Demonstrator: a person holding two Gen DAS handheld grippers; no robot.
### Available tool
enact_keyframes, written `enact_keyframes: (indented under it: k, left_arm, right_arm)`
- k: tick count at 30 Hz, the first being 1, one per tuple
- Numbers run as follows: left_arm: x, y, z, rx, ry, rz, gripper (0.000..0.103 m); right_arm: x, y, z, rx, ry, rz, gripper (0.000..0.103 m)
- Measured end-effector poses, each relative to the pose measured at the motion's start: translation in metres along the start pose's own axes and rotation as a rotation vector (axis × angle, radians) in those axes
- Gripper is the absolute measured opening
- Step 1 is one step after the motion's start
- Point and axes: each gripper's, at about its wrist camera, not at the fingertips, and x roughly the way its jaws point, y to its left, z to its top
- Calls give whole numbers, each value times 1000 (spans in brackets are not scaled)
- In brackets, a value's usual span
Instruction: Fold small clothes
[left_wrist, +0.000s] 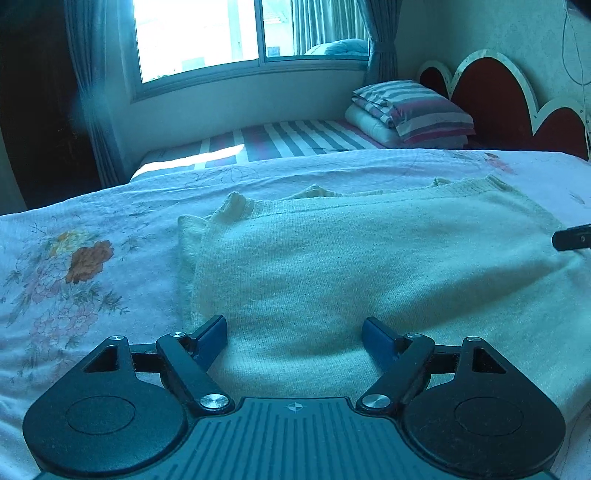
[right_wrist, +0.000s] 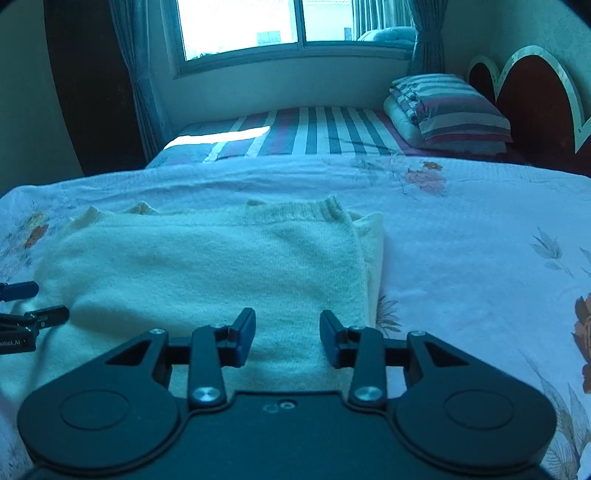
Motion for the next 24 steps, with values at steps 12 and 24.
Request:
enact_keyframes:
  k: [12,24]
  left_arm:
    - [-73,59,-48,-240,-11,-103,80]
    - [-85,98,-129,-928,38,-399,66]
  right_arm:
    - [-43,6,-30,52,8,-29,42]
    - [-57,26,-60,133,-18,8,32]
